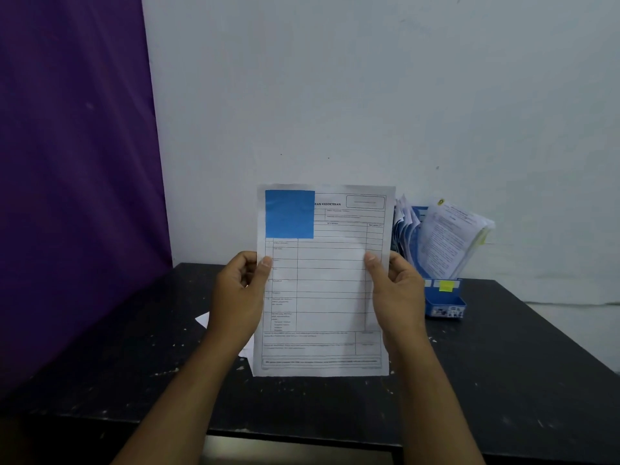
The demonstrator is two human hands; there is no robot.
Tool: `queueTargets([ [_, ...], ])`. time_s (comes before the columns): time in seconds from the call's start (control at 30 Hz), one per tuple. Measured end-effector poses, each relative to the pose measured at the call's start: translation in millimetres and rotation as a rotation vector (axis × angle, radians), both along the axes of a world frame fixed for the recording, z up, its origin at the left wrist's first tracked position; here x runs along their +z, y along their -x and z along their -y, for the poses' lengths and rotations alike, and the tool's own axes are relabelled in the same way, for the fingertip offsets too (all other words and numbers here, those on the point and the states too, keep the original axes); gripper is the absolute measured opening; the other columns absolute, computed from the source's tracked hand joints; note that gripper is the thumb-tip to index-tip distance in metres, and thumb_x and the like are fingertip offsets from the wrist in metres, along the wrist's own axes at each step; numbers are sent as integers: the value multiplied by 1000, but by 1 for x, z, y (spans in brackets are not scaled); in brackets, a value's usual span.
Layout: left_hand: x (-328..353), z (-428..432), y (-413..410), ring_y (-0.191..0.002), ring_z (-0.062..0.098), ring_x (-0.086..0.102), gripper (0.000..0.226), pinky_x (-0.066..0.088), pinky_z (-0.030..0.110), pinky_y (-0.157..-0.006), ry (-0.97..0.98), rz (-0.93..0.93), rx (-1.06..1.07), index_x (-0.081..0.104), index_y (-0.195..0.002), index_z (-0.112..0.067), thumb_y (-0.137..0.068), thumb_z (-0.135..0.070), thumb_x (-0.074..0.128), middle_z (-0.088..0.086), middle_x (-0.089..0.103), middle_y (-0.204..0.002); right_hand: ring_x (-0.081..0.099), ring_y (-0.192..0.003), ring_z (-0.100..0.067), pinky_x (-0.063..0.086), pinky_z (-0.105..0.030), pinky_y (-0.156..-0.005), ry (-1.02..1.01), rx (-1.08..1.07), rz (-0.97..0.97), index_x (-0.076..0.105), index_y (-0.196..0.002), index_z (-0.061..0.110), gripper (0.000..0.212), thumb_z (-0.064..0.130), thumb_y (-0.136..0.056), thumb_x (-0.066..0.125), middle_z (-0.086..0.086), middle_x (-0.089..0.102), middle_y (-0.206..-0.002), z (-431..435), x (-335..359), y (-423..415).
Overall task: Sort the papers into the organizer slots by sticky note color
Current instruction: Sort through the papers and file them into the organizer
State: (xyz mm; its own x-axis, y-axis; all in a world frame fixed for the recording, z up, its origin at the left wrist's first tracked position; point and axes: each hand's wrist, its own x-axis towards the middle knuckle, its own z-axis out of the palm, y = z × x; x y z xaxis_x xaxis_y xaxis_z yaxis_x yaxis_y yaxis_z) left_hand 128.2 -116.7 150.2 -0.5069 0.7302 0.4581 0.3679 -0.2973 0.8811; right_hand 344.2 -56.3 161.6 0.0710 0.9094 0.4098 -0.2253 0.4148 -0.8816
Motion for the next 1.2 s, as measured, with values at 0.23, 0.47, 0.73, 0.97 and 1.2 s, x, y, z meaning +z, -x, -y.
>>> queueTargets([
  [0.23,15,0,0,-74,24,68,37,59,33,-67,-27,-12,-59,67,-91,-9,-100,-44,67,13,71,-86,74,-96,1,59,-18,-72,-22,-26,100,73,-112,28,13,31,-100,68,17,78,-106,-2,0,-19],
  [0.47,78,-19,-30,-54,26,68,33,55,36,-58,168,-171,-271,78,-91,-13,-104,-40,63,15,76,-71,70,-102,-5,61,-31,-89,22,-272,191,65,-126,34,32,35,-96,74,16,73,-116,-11,-9,-67],
  [0.73,114,-62,-121,-62,26,78,36,63,27,-54,163,-92,-394,72,-107,2,-111,-29,53,21,79,-83,50,-124,-5,50,-40,-106,-11,-423,418,49,-150,38,70,66,-88,67,13,55,-143,0,-19,-89],
  [0.97,127,-110,-178,-71,30,80,39,66,33,-63,136,32,-468,66,-110,15,-110,-21,49,35,75,-94,68,-99,-14,62,-37,-80,91,-605,866,55,-148,37,44,34,-104,61,3,73,-120,-48,-28,-97],
  [1.2,137,-150,-213,-71,27,81,35,63,27,-60,45,-66,-495,70,-94,-3,-111,-26,51,19,79,-87,69,-108,-27,60,-38,-85,117,-722,884,66,-128,16,25,22,-108,52,-10,71,-121,-99,-9,-117],
])
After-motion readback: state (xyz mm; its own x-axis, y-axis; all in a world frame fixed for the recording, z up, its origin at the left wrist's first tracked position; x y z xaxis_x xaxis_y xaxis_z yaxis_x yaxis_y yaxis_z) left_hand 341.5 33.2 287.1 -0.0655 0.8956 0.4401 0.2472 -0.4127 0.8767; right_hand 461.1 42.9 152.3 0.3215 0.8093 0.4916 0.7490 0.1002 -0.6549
